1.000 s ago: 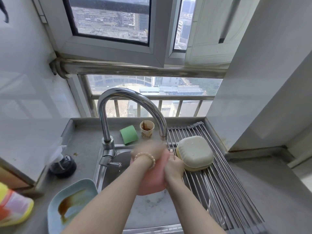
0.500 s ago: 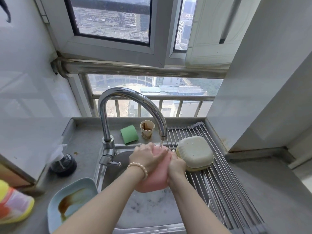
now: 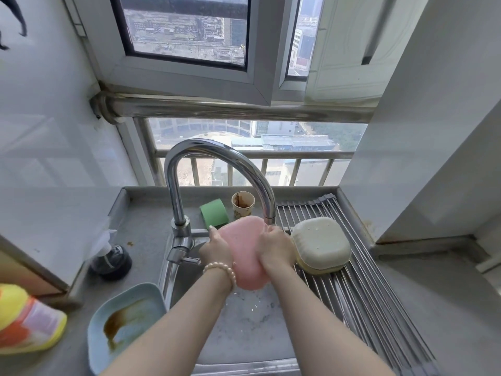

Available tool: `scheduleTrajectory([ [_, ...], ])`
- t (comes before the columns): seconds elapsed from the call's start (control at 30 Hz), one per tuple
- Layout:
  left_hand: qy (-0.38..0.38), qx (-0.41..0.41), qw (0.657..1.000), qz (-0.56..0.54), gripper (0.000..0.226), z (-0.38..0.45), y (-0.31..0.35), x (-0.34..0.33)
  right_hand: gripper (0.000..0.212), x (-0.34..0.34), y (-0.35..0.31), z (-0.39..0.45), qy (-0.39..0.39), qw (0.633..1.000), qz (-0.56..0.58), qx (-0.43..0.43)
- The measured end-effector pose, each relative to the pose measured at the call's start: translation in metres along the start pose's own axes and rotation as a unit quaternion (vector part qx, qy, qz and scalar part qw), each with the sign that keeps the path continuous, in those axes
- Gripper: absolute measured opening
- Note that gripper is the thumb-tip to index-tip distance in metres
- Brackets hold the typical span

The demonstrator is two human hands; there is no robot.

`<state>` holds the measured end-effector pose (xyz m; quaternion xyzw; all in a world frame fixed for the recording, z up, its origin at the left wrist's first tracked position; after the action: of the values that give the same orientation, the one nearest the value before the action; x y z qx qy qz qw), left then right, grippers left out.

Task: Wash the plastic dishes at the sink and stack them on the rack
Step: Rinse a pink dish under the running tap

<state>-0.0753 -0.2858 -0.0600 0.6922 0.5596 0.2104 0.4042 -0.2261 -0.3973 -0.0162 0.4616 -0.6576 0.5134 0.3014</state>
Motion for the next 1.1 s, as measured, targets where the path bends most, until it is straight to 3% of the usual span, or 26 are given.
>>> scheduleTrajectory([
  [0.17,0.088,-0.023,0.995,-0.047,0.052,0.003,0.006,0.017,0.064,-0.014,-0.024,-0.037,0.055,0.997,0.023,0.048],
  [0.27,0.088,0.002,0.995,-0.036,0.055,0.009,-0.001,0.023,0.066,-0.016,-0.024,-0.052,0.104,0.983,0.121,0.094],
  [0.33,0.079,0.034,0.995,-0.049,0.054,0.008,-0.008,0.021,0.062,-0.011,-0.015,-0.053,0.122,0.974,0.175,0.079],
  [0.43,0.050,0.073,0.990,-0.107,0.048,0.009,-0.016,0.012,0.062,-0.010,-0.009,-0.040,0.066,0.975,0.210,0.020],
  [0.5,0.054,0.092,0.985,-0.135,0.044,0.010,-0.018,0.011,0.063,-0.013,-0.010,-0.030,0.023,0.985,0.172,0.004],
  [0.67,0.040,0.077,0.992,-0.095,0.053,0.027,-0.021,0.012,0.056,-0.018,0.004,-0.002,-0.050,0.979,0.190,-0.048],
  [0.8,0.003,0.078,0.991,-0.105,0.033,0.036,-0.022,0.008,0.040,-0.010,0.010,0.009,-0.080,0.977,0.196,-0.040],
  [0.93,-0.056,0.080,0.990,-0.106,0.021,0.043,-0.015,-0.002,0.028,-0.026,0.008,0.020,-0.163,0.976,0.140,-0.024],
  [1.03,-0.072,0.079,0.991,-0.084,0.025,0.047,-0.014,-0.001,0.031,-0.029,0.002,0.011,-0.221,0.966,0.133,0.007],
  [1.1,-0.085,0.080,0.991,-0.060,0.023,0.047,-0.016,-0.001,0.040,-0.020,0.001,0.011,-0.194,0.976,0.097,0.015],
])
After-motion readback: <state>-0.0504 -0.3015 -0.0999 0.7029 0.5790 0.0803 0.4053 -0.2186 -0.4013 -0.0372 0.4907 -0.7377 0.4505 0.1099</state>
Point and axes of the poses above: each hand's wrist, its own z-axis towards the middle knuckle, its own x-axis out of the back of the hand, y = z × x, the point moved 10 cm from there along z, towards the middle knuckle, and after that the axes turned 14 degrees about -z, right-handed, at the moved point
